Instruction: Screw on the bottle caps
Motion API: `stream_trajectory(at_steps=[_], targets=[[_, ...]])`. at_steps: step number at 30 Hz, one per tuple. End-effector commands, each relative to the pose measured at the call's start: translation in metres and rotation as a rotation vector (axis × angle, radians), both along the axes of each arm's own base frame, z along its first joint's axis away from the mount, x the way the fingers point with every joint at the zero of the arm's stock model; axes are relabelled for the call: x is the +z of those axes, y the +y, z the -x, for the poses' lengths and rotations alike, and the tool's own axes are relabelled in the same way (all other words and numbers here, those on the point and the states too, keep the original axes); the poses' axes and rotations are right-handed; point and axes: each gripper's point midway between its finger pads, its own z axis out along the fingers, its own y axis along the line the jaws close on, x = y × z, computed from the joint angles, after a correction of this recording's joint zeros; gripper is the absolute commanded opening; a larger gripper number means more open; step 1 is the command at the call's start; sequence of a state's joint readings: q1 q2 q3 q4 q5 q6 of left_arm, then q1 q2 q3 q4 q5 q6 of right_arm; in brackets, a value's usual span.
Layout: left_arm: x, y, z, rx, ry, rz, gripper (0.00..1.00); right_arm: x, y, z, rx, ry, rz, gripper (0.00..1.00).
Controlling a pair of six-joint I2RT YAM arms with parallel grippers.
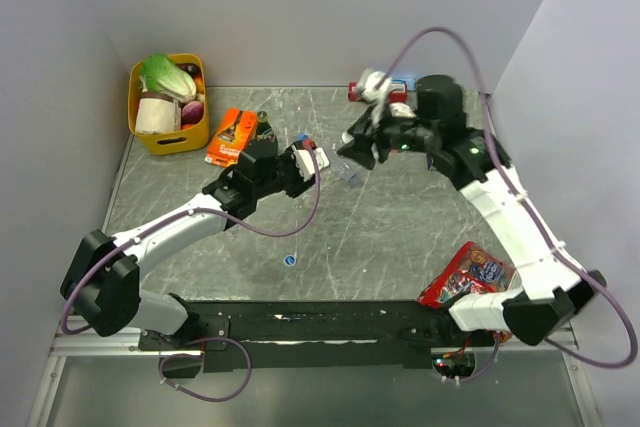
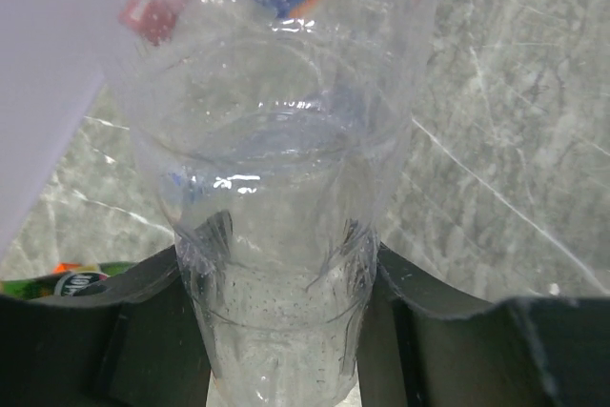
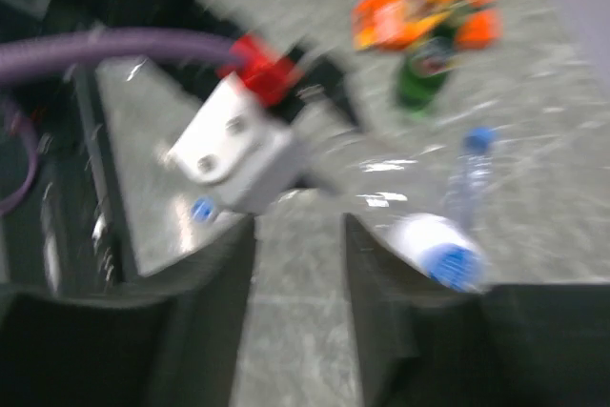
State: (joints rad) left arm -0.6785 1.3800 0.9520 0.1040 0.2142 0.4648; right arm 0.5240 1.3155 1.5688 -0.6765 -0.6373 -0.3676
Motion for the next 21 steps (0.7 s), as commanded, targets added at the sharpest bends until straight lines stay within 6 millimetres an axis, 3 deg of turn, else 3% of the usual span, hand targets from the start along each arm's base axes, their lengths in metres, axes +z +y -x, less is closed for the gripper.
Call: stream_trajectory(at_steps=[1, 5, 7, 8, 10, 11, 16, 21], targets=[[-0.003, -0.006, 0.017, -0.033, 0.082, 0.059, 0.01, 0.083, -0.02, -0.014, -0.12, -0.22, -0.186, 0.65], [-0.005, -0.011, 0.037, -0.152, 0.096, 0.048, 0.01, 0.053, -0.019, -0.015, -0.021, -0.212, -0.058, 0.72], [-0.005, -0.009, 0.048, -0.22, 0.051, 0.024, 0.01, 0.043, -0.017, -0.007, 0.087, -0.27, -0.008, 0.73], [-0.01, -0.007, 0.052, -0.239, 0.048, 0.001, 0.01, 0.029, -0.02, 0.004, 0.137, -0.246, 0.037, 0.73], [-0.009, -0.003, 0.055, -0.287, 0.0, -0.037, 0.01, 0.025, -0.021, 0.02, 0.276, -0.363, 0.095, 0.74], [-0.019, 0.002, 0.06, -0.304, 0.028, -0.078, 0.01, 0.023, -0.022, 0.027, 0.317, -0.396, 0.12, 0.74], [-0.021, 0.011, 0.057, -0.363, -0.053, -0.189, 0.01, -0.006, -0.036, 0.052, 0.495, -0.508, 0.318, 0.73], [-0.019, 0.01, 0.054, -0.377, -0.078, -0.198, 0.01, -0.02, -0.037, 0.07, 0.589, -0.541, 0.37, 0.71]])
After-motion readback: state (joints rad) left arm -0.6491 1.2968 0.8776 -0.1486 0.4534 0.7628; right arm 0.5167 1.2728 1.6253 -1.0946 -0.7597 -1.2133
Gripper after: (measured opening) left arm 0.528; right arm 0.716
